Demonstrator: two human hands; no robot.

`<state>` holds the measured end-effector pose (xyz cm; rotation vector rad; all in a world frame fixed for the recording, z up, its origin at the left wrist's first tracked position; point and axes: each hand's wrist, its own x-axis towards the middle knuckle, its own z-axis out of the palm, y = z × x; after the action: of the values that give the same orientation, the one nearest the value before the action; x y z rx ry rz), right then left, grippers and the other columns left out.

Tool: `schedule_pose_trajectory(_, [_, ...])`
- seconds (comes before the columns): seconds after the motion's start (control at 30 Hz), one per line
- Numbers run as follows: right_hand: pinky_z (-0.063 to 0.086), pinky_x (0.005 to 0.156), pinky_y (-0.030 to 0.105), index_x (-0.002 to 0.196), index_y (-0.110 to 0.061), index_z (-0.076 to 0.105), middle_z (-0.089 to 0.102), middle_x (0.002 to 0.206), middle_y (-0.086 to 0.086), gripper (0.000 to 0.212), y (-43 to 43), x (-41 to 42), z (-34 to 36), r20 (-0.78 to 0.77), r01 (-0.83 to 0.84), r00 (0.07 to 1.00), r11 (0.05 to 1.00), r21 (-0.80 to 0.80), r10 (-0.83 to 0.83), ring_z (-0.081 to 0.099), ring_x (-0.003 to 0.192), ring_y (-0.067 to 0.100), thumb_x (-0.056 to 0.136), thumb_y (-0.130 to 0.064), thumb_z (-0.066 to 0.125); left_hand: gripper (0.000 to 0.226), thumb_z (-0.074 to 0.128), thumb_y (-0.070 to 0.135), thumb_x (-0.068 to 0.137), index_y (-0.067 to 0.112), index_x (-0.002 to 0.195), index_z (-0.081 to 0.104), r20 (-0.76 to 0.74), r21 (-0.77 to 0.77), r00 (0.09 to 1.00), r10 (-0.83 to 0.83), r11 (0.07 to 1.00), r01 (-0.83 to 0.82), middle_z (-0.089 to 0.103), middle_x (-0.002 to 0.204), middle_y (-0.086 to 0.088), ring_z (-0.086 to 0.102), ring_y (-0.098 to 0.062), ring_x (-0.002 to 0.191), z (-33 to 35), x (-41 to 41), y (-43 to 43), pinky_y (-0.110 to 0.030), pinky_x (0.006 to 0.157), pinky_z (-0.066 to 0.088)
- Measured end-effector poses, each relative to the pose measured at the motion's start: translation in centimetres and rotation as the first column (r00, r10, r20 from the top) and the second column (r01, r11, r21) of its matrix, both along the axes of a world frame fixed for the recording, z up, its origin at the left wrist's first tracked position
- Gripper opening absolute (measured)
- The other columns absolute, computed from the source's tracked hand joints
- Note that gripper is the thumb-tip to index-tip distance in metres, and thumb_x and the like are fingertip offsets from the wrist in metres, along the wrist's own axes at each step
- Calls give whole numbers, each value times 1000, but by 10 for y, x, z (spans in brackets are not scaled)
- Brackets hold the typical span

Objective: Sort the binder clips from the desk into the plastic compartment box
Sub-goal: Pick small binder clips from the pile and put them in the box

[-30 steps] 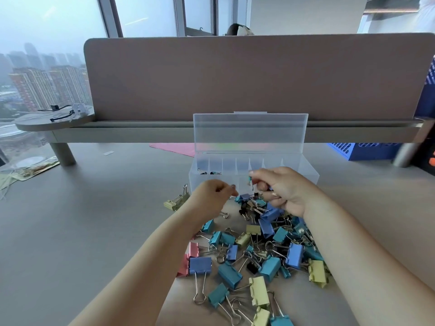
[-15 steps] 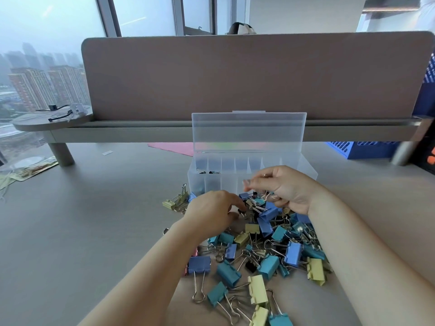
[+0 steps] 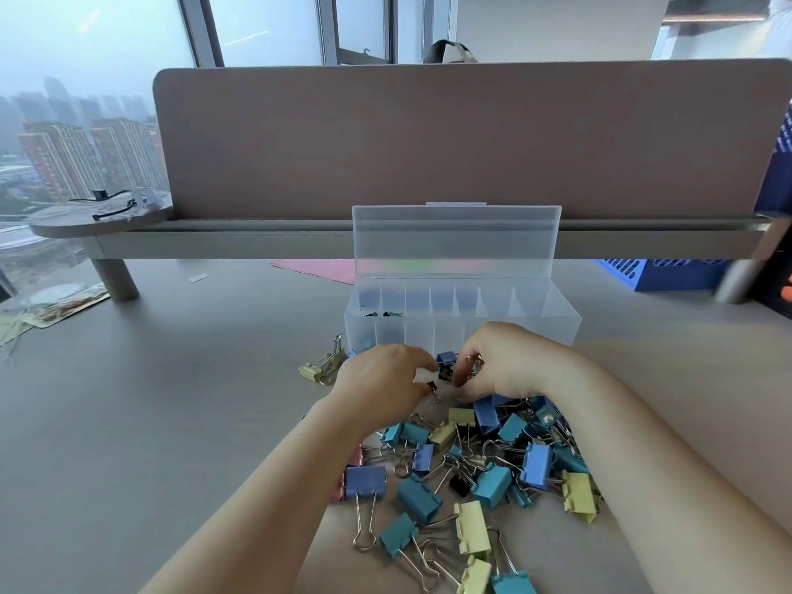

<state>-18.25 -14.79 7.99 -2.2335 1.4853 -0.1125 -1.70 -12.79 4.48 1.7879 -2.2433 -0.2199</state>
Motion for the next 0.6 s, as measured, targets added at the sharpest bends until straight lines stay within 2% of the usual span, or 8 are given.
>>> schedule_pose_trajectory(0.07, [37, 54, 20, 94, -23, 77, 62, 77, -12, 18, 0, 0, 0, -15, -4, 1000, 1000, -1, 4, 51, 67, 7, 79, -32, 77, 31, 54, 31, 93, 41, 122, 58, 23, 29, 999, -28, 999, 27, 63, 109, 9, 57, -14, 102, 0, 0, 0, -24, 65, 39])
schedule_pose_trajectory(0.2, [40, 56, 22, 89, -20, 75, 67, 82, -7, 8, -4, 0, -6, -46, -17, 999, 1000, -24, 16, 57, 74, 13, 81, -20, 73, 29, 55, 32, 93, 42, 119, 60, 15, 35, 999, -37, 999, 37, 60, 103, 10, 57, -14, 101, 0, 2, 0, -24, 66, 39])
schedule_pose_trajectory(0.27, [39, 56, 22, 84, -23, 73, 65, 78, -9, 4, -5, 0, -7, -35, -24, 999, 1000, -18, 23, 56, 73, 13, 82, -20, 73, 32, 55, 29, 92, 43, 121, 58, 13, 41, 998, -59, 997, 59, 57, 93, 11, 56, -11, 88, 1, 3, 0, -24, 64, 38])
schedule_pose_trajectory(0.33, [38, 55, 21, 87, -25, 74, 63, 75, -12, 6, -6, -2, -6, -30, -38, 999, 999, -6, 38, 54, 69, 10, 82, -21, 73, 32, 56, 27, 91, 44, 119, 59, 5, 50, 996, -89, 995, 89, 48, 72, 14, 47, -2, 66, 3, 5, -1, -22, 55, 35])
schedule_pose_trajectory(0.4, [39, 57, 22, 91, -24, 76, 66, 77, -10, 10, -6, -3, -5, -36, -60, 998, 998, 7, 61, 53, 67, 9, 81, -23, 74, 31, 58, 26, 91, 45, 115, 61, 1, 54, 994, -109, 993, 109, 42, 63, 13, 42, -1, 56, 4, 5, -3, -22, 50, 31])
schedule_pose_trajectory(0.5, [39, 59, 23, 93, -25, 77, 68, 80, -7, 12, -7, -4, -6, -35, -75, 996, 996, 40, 77, 52, 67, 9, 80, -26, 75, 29, 57, 28, 91, 45, 114, 62, 17, 64, 992, -128, 990, 127, 41, 61, 14, 41, -1, 55, 3, 5, -1, -21, 49, 30])
schedule_pose_trajectory(0.6, [38, 56, 22, 89, -27, 77, 66, 75, -10, 10, -7, -3, -7, -43, -69, 997, 996, 48, 71, 49, 62, 7, 80, -28, 76, 24, 57, 32, 92, 45, 111, 62, 35, 65, 991, -131, 990, 129, 47, 70, 15, 45, -3, 62, 3, 6, -1, -21, 51, 33])
